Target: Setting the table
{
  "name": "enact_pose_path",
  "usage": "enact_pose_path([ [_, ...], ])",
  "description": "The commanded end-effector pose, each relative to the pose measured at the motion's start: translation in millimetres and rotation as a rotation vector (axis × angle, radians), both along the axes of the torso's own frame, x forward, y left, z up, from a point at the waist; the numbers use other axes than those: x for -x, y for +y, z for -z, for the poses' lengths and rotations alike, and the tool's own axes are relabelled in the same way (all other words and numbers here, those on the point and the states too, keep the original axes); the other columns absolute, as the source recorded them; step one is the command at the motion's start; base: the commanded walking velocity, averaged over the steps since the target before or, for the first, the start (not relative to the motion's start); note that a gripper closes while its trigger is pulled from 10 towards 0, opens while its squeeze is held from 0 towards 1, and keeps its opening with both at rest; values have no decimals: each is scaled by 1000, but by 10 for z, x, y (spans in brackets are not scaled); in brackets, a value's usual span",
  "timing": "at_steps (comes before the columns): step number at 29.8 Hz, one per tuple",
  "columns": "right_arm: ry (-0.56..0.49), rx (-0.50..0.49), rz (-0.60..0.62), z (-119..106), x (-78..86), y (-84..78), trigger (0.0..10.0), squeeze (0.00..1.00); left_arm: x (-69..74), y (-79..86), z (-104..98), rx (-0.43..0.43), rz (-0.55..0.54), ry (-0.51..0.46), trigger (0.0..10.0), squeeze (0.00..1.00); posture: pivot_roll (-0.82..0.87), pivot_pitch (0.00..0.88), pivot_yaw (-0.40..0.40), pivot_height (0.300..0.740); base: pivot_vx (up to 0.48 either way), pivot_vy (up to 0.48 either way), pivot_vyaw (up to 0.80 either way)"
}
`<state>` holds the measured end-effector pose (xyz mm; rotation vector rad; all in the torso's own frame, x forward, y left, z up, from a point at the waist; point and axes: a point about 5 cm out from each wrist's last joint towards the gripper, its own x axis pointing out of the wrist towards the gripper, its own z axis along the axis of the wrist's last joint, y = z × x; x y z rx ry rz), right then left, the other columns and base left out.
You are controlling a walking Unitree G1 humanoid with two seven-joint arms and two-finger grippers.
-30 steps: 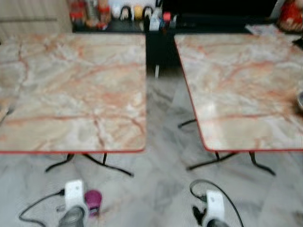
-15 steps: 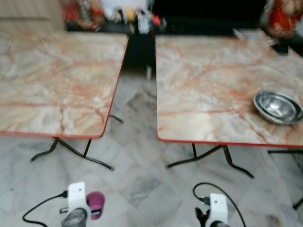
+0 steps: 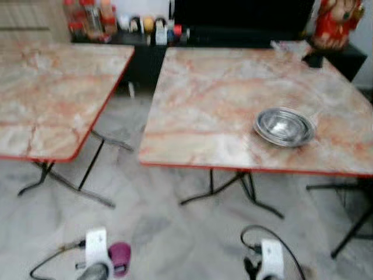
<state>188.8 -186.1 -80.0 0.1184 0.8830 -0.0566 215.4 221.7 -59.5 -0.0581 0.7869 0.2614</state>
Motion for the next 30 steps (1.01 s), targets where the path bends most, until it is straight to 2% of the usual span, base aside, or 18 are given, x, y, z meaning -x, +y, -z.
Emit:
enact_pose_path([
  [1, 4, -20, 4, 14, 11, 68, 10000, 0, 31, 77, -1, -13, -10, 5, 10000, 0, 15, 71, -32, 740, 0, -469, 0],
  [8, 8, -17, 18, 18, 24, 45, 10000, 0, 40, 85, 3, 13, -25, 2, 10000, 0, 20, 85, -40, 740, 0, -409, 0],
  [19, 1, -20, 12, 10, 7, 50, 10000, 0, 117, 110, 37, 29, -76, -4, 10000, 0, 23, 95, -51, 740, 0, 0, 0],
  [30, 2, -7, -9, 4, -3, 38, 10000, 0, 107, 95, 34, 30, -86, -8, 10000, 0, 18, 100, -53, 740, 359, 0, 0],
])
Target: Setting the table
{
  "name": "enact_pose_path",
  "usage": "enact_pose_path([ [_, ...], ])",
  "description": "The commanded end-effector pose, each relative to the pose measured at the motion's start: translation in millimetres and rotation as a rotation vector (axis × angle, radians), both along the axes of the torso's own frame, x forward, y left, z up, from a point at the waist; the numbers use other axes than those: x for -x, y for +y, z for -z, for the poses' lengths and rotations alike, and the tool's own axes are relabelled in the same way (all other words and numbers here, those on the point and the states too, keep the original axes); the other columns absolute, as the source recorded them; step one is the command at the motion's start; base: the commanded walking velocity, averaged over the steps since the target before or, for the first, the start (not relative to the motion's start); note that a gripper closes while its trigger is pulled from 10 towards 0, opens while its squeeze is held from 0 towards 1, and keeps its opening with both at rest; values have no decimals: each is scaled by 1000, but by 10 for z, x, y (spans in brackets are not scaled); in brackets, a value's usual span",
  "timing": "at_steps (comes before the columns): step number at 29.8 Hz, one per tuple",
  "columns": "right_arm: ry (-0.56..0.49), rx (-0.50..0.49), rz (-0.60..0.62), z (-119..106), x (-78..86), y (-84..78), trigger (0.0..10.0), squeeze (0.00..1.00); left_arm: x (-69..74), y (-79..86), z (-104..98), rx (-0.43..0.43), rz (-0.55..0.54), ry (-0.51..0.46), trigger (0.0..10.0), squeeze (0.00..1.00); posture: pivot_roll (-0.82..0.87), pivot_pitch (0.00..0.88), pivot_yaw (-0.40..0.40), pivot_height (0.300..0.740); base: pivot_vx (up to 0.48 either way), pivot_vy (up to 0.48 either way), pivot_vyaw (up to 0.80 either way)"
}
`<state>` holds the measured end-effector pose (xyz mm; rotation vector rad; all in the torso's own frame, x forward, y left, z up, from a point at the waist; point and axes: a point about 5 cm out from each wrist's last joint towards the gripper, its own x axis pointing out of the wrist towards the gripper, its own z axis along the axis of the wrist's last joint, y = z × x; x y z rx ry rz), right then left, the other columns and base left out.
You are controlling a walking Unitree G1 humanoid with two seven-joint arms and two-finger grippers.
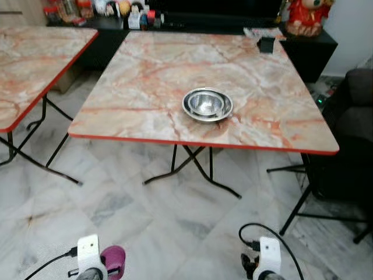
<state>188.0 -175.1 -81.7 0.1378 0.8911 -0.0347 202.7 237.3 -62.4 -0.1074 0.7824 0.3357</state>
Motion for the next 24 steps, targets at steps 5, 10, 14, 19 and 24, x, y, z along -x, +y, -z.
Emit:
enact_pose_path([
  [5, -6, 18, -9, -8, 0, -55, 10000, 0, -23, -66, 6, 21, 4, -3, 10000, 0, 16, 99, -51, 740, 362, 0, 0],
  [10, -11, 5, 19, -11, -6, -50, 10000, 0, -23, -58, 4, 20, 5, -2, 10000, 0, 15, 98, -48, 740, 361, 0, 0],
  [14, -10, 6, 18, -12, -11, -49, 10000, 0, -21, -49, 3, 19, 2, -2, 10000, 0, 14, 99, -49, 740, 363, 0, 0],
  [19, -10, 6, 20, -13, -13, -54, 10000, 0, -9, -37, 7, 18, -2, 2, 10000, 0, 21, 99, -55, 740, 266, 0, 0],
  [24, -9, 8, 18, -14, -13, -61, 10000, 0, 14, -27, 17, 4, -8, 11, 10000, 0, 23, 100, -60, 740, 0, 0, 0],
])
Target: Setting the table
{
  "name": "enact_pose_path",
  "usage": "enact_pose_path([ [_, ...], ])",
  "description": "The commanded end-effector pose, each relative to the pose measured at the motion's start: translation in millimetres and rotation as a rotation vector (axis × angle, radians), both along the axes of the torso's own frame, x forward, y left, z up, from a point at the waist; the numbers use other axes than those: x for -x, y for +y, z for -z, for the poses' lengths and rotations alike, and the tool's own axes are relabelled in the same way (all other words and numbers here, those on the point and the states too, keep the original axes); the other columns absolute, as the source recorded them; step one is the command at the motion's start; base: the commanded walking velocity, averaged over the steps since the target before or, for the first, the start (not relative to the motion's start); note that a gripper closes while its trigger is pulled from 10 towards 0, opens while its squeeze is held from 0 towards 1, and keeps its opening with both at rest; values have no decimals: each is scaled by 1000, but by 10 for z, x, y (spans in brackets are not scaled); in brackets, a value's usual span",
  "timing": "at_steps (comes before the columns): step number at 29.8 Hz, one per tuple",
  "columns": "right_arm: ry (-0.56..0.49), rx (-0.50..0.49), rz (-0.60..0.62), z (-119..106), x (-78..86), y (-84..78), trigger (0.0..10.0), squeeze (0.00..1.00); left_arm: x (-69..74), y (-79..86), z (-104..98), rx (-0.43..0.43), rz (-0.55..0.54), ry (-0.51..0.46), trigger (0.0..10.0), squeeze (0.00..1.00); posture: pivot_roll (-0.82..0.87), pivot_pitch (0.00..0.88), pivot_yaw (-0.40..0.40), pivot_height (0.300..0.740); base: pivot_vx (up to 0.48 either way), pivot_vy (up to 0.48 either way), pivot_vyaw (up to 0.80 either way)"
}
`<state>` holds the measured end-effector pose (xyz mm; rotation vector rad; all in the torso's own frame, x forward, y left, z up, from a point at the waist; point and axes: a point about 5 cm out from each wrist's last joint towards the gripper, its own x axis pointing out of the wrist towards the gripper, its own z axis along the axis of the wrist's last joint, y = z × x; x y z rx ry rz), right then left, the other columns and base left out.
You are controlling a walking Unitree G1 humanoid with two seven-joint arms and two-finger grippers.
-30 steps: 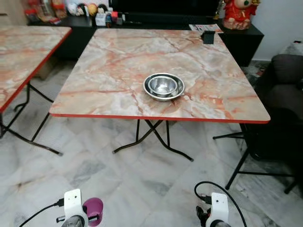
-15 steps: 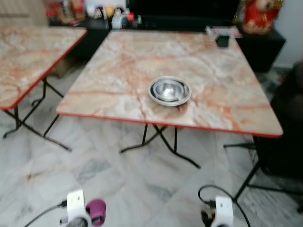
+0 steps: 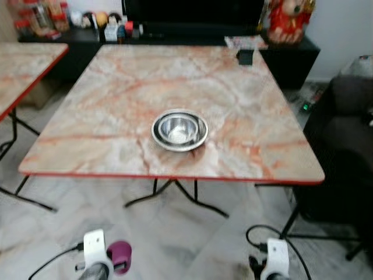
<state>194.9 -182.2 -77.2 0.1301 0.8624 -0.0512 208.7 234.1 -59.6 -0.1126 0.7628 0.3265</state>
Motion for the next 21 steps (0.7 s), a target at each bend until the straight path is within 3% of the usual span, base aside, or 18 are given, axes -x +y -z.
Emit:
enact_pose_path([
  [1, 18, -6, 3, 29, 53, 6, 10000, 0, 87, 15, 49, -13, -22, 37, 10000, 0, 25, 99, -62, 740, 0, 0, 0],
  [7, 19, -1, -10, 23, 42, -2, 10000, 0, 219, 366, -2, -79, -294, 23, 10000, 0, 34, 100, -77, 740, 0, 0, 0],
  [8, 19, -1, -10, 23, 42, -2, 10000, 0, 219, 366, -2, -79, -294, 23, 10000, 0, 34, 100, -77, 740, 0, 0, 0],
  [9, 18, -1, -11, 21, 38, -4, 10000, 0, 260, 592, -87, -175, -389, 14, 10000, 0, 39, 101, -79, 740, 0, 0, 0],
  [11, 18, 0, -14, 18, 31, -7, 10000, 0, 307, 893, -229, -328, -492, 40, 10000, 0, 52, 99, -82, 740, 0, 0, 0],
  [12, 18, 0, -14, 18, 31, -7, 10000, 0, 307, 893, -229, -328, -492, 40, 10000, 0, 52, 99, -82, 740, 0, 0, 0],
  [14, 18, 1, -19, 14, 23, -4, 10000, 0, 337, 1058, -318, -387, -570, 49, 10000, 0, 55, 97, -83, 740, 0, 0, 0],
  [16, 15, 0, -24, 8, 8, 8, 10000, 0, 369, 1361, -550, -495, -738, 8, 10000, 0, 61, 95, -86, 740, 0, 0, 0],
  [21, 12, -4, -33, -1, -17, 36, 10000, 0, 119, 1798, -1286, -816, -824, -202, 10000, 0, 70, 93, -86, 740, 0, 0, 0],
])
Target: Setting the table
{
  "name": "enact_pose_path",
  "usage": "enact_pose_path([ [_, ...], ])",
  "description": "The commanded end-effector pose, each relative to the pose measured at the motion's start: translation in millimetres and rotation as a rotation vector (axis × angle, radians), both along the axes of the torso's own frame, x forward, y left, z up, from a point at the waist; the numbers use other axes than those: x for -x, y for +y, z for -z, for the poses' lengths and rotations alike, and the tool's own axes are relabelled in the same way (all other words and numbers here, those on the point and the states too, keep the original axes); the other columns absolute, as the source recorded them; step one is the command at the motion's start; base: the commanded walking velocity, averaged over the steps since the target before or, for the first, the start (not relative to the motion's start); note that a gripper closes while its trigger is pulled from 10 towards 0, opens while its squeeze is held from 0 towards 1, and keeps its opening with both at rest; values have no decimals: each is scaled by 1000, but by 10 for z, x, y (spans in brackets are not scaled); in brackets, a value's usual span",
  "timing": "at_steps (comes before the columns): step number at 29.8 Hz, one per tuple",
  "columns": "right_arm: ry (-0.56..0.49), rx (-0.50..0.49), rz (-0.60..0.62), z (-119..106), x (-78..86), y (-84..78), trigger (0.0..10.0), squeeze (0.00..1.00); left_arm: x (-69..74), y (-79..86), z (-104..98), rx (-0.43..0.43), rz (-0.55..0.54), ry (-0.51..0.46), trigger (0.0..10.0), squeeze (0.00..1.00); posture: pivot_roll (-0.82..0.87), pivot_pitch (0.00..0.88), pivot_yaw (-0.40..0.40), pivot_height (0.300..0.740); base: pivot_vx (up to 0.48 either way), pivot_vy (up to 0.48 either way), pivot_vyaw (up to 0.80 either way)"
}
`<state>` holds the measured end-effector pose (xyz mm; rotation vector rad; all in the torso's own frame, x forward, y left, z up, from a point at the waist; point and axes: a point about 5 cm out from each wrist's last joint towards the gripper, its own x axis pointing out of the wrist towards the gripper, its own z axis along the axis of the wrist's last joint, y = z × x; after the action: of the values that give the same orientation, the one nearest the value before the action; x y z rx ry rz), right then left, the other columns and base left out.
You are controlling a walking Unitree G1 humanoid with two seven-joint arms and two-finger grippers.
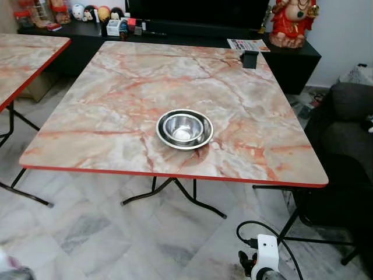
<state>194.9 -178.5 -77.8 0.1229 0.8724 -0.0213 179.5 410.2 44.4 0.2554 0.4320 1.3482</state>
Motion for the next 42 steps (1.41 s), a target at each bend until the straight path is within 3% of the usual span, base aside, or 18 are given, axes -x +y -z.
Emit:
enact_pose_path([
  [1, 4, 2, -5, -7, -20, 2, 10000, 0, -231, 87, -400, -193, 17, -71, 10000, 0, 69, 93, -86, 740, 0, 0, 0],
  [2, 3, 0, -6, -8, -22, 9, 10000, 0, -371, 153, -755, -351, 34, -120, 10000, 0, 68, 91, -82, 740, 0, 0, 0],
  [3, 3, 0, -6, -8, -22, 12, 10000, 0, -472, 156, -987, -445, 61, -167, 10000, 0, 67, 91, -81, 740, 0, 0, 0],
  [5, 3, -2, -3, -7, -22, 16, 10000, 0, -663, 108, -1344, -546, 144, -260, 10000, 0, 69, 91, -78, 740, 0, 0, 0],
  [6, 2, -2, -2, -7, -23, 18, 10000, 0, -727, 86, -1423, -548, 181, -285, 10000, 0, 69, 91, -78, 740, 0, 0, 0],
  [7, 3, -3, -1, -5, -19, 25, 10000, 0, -1014, -67, -1631, -461, 396, -425, 10000, 0, 70, 91, -74, 740, 0, 0, 0],
  [8, 4, -4, -1, -2, -16, 32, 10000, 0, -1198, -211, -1761, -406, 551, -516, 10000, 0, 67, 90, -71, 740, 0, 0, 0],
  [10, 6, -5, 3, 0, -12, 35, 10000, 0, -1325, -356, -1900, -388, 663, -597, 10000, 0, 64, 89, -69, 740, 0, 0, 0],
  [11, 3, -7, 9, -1, -15, 37, 10000, 0, -1444, -515, -2034, -367, 776, -662, 10000, 0, 57, 89, -65, 740, 0, 0, 0],
  [14, -2, -11, 23, -6, -24, 38, 10000, 0, -1710, -923, -2187, -225, 1018, -744, 10000, 0, 46, 90, -52, 740, 0, 0, 0],
  [19, -2, -15, 41, 0, -12, 37, 10000, 0, -1897, -1381, -2172, -69, 1213, -791, 10000, 0, 36, 92, -38, 740, 0, 0, 0],
  [21, 0, -17, 46, 7, 1, 39, 10000, 0, -1971, -1637, -2135, 7, 1295, -778, 10000, 0, 35, 90, -36, 740, 0, 0, 0],
  [22, 0, -17, 46, 7, 1, 39, 10000, 0, -1971, -1637, -2135, 7, 1295, -778, 10000, 0, 35, 90, -36, 740, 0, 0, 0],
  [24, 2, -19, 48, 14, 16, 46, 10000, 0, -2063, -1886, -2051, 92, 1363, -709, 10000, 0, 36, 94, -32, 740, 0, 0, 0],
  [26, 2, -18, 51, 16, 20, 50, 10000, 0, -2107, -1966, -1995, 134, 1381, -660, 10000, 0, 36, 94, -29, 740, 0, 0, 0],
  [27, -13, -26, 71, 12, 17, 54, 10000, 0, -2184, -2143, -1847, 221, 1392, -557, 10000, 0, 24, 97, -21, 740, 0, 0, 0],
  [33, -22, -24, 86, 8, 16, 45, 10000, 0, -2209, -2368, -1799, 295, 1403, -548, 10000, 0, 17, 98, -19, 740, 42, 0, 0],
  [42, -21, -25, 85, 14, 29, 49, 10000, 0, -2205, -2325, -1863, 301, 1396, -532, 10000, 0, 29, 97, -20, 740, 271, 0, 0],
])
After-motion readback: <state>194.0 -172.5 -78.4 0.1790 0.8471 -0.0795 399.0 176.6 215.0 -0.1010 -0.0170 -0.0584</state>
